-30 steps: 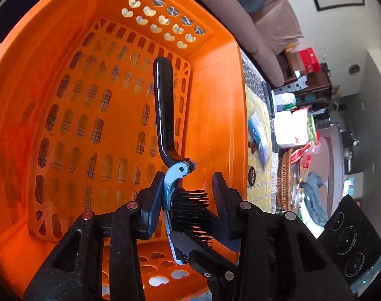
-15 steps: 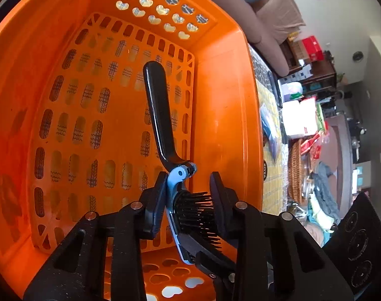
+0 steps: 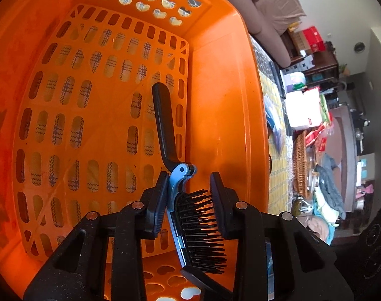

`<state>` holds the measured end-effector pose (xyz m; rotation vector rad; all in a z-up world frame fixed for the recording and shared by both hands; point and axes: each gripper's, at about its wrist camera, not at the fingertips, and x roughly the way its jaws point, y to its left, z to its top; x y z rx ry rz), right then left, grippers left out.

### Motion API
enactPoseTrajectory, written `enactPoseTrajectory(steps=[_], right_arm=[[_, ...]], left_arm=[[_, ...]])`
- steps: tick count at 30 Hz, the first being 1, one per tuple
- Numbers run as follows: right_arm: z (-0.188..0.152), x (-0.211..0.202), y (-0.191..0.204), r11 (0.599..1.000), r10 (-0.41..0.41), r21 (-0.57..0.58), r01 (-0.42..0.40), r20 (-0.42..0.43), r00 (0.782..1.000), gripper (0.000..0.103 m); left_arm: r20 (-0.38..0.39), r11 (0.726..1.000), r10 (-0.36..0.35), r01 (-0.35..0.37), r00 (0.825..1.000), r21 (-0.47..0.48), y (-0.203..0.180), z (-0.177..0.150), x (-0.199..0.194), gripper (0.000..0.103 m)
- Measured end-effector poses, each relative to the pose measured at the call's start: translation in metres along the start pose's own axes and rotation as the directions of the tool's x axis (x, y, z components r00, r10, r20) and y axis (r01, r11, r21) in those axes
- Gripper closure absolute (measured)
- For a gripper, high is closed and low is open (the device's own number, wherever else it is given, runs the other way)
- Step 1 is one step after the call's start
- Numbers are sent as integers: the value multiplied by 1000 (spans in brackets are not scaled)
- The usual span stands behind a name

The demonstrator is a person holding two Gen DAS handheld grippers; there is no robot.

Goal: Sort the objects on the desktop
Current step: 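Carry the hairbrush with the left tool over the orange basket, then open the left tool to drop the hairbrush into the basket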

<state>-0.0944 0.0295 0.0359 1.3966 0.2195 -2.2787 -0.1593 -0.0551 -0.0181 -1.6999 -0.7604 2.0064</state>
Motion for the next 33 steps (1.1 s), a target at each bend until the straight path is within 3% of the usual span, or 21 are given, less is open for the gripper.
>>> enactPoseTrajectory(steps=[15, 21, 33], right_arm=[[-3, -57, -49, 987, 75, 133, -92, 127, 989, 49], [-14, -69, -67, 980, 67, 175, -93, 151, 986, 49], [-25, -75, -74, 977, 74, 187, -105, 166, 983, 49]], left_arm=[[-13, 996, 66, -66, 998, 56, -16, -1, 6, 72], [-14, 999, 46, -45, 999, 23, -14, -3, 12, 72], [19, 1000, 4, -4, 1000, -16, -12, -2, -1, 56]])
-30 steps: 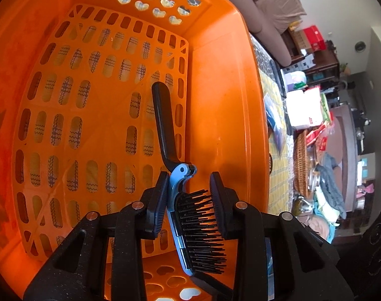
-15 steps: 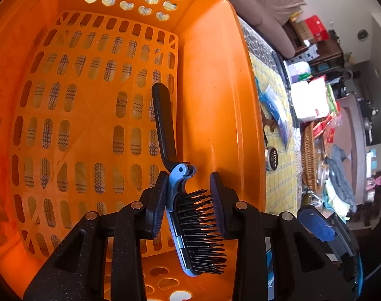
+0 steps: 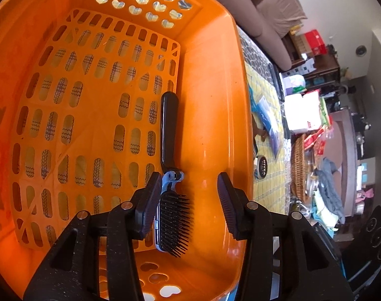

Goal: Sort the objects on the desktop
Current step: 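Open the left tool to drop the hairbrush into the basket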

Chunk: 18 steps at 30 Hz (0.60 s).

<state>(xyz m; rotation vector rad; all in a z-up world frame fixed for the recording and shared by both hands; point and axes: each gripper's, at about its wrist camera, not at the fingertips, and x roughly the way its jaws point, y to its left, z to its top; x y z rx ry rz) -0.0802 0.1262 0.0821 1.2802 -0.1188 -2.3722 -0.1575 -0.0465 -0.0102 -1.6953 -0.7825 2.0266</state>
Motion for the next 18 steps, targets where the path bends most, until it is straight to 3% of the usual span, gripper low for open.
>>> enactPoseTrajectory(steps=[1, 3, 8, 11, 16, 18], right_arm=[[0, 0, 1, 1000, 1, -1, -1, 0, 1000, 49], [0, -1, 2, 1000, 2, -2, -2, 1, 1000, 49], [-2, -6, 0, 1000, -1, 5, 0, 6, 1000, 49], [-3, -9, -1, 1000, -7, 8, 7, 7, 1000, 49], [-5, -12, -9, 999, -4, 32, 4, 15, 1000, 49], [-6, -12, -14, 998, 12, 56, -13, 20, 1000, 49]], left_arm=[[1, 1000, 0, 0, 1000, -3, 0, 1, 0, 49], [-4, 999, -17, 17, 1000, -30, 1, 2, 2, 44], [-50, 982, -96, 86, 994, -168, 18, 1, 8, 41], [-46, 974, -151, 140, 988, -175, 17, -3, 3, 39], [-47, 937, -272, 253, 961, -242, 21, -9, 3, 26], [-38, 923, -280, 258, 959, -286, 26, -9, 8, 18]])
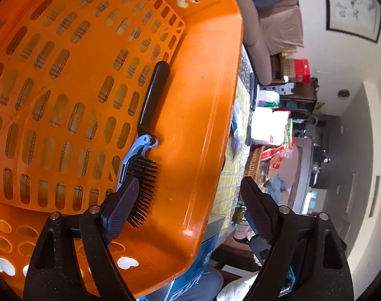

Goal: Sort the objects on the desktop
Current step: 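Open the left tool to drop the hairbrush into the basket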

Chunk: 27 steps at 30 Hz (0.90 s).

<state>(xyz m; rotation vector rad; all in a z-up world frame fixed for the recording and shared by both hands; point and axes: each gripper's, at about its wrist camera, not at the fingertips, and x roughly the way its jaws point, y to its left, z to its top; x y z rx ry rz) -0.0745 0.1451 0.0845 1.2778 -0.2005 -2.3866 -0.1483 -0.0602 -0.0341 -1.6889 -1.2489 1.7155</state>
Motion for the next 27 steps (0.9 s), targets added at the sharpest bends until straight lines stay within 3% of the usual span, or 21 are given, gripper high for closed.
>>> enactPoseTrajectory(steps=[5, 13, 21, 24, 27], right_arm=[[-2, -3, -7, 999, 12, 31, -12, 6, 1000, 49], [-3, -14, -26, 997, 6, 72, -7, 24, 1000, 49], [2, -36, -60, 993, -34, 118, 27, 56, 998, 49], [4, -44, -75, 990, -53, 135, 45, 58, 997, 49], [3, -52, -93, 986, -66, 157, 57, 56, 996, 49]], left_arm=[[-20, 994, -64, 62, 998, -85, 12, 6, 16, 13], [11, 998, -32, 32, 999, -60, 2, 12, 22, 8], [72, 985, 59, -70, 996, 156, -59, 3, 2, 3], [98, 959, 106, -128, 990, 255, -87, -7, 2, 0], [119, 912, 176, -208, 977, 355, -113, -18, 10, 0]])
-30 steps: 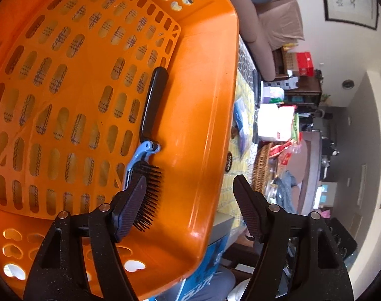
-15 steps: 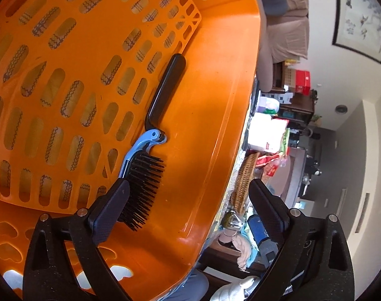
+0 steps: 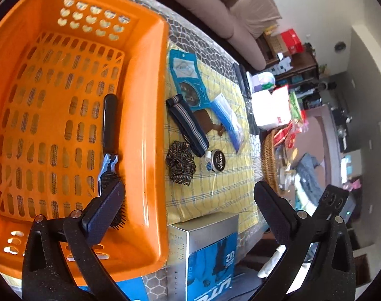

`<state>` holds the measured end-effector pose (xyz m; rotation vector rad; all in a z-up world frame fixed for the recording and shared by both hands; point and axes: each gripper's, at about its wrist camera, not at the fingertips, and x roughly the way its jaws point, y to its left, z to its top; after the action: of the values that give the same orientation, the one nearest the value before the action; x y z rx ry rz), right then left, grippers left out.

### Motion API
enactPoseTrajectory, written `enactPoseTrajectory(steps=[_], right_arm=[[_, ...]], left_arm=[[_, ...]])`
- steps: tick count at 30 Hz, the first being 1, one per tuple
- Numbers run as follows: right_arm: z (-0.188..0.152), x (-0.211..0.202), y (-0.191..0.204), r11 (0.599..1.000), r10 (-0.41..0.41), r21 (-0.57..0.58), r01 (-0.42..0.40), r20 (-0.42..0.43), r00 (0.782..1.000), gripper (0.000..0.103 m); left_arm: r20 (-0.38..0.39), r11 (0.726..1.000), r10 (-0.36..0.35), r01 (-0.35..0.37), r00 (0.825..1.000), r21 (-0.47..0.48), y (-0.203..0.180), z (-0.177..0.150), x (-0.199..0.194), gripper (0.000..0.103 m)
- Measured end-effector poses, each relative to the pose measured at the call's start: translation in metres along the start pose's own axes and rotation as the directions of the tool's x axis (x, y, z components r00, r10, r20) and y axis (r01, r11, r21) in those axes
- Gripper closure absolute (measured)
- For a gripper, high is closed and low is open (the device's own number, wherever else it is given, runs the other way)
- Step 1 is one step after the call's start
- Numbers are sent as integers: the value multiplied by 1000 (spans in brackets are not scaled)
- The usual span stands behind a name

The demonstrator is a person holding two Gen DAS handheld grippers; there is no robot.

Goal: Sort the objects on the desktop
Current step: 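Open the left tool to drop the hairbrush into the basket, then grasp the patterned scrunchie with the left tool while the right tool grasps the NIVEA tin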

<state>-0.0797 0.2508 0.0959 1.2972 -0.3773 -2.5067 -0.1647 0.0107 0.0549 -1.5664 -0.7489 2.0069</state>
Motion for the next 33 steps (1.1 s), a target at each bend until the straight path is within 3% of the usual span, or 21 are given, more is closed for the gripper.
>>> enactPoseTrajectory(steps=[4, 7, 12, 14, 16, 18, 22, 27, 33], right_arm=[[1, -5, -24, 999, -10, 35, 10, -5, 1000, 49], [1, -7, -40, 998, -19, 56, 19, -14, 1000, 49], [0, -5, -60, 997, -45, 56, 47, -36, 998, 50], [-2, 0, -65, 998, -42, 55, 45, -51, 998, 57], [-4, 7, -69, 998, -29, 58, 33, -69, 997, 64], [-7, 14, -72, 998, -19, 64, 24, -80, 997, 64], [-10, 27, -83, 996, -3, 94, 11, -85, 996, 64], [-8, 35, -104, 991, -16, 129, 27, -82, 996, 64], [-2, 43, -129, 987, -44, 147, 58, -97, 994, 64]], left_arm=[[-21, 988, 91, -87, 996, 128, -35, -15, 10, 0], [-15, 954, 194, -185, 981, 235, -57, -29, 21, 0], [36, 852, 352, -336, 935, 401, -85, -50, 38, 0], [48, 818, 395, -375, 917, 436, -92, -47, 52, 1], [44, 789, 429, -398, 902, 468, -97, -46, 65, 12], [36, 751, 473, -424, 880, 506, -103, -46, 79, 22], [14, 689, 546, -459, 837, 561, -108, -49, 108, 24], [-15, 653, 601, -481, 799, 585, -104, -52, 142, 24], [-34, 589, 688, -530, 725, 610, -92, -54, 181, 24]])
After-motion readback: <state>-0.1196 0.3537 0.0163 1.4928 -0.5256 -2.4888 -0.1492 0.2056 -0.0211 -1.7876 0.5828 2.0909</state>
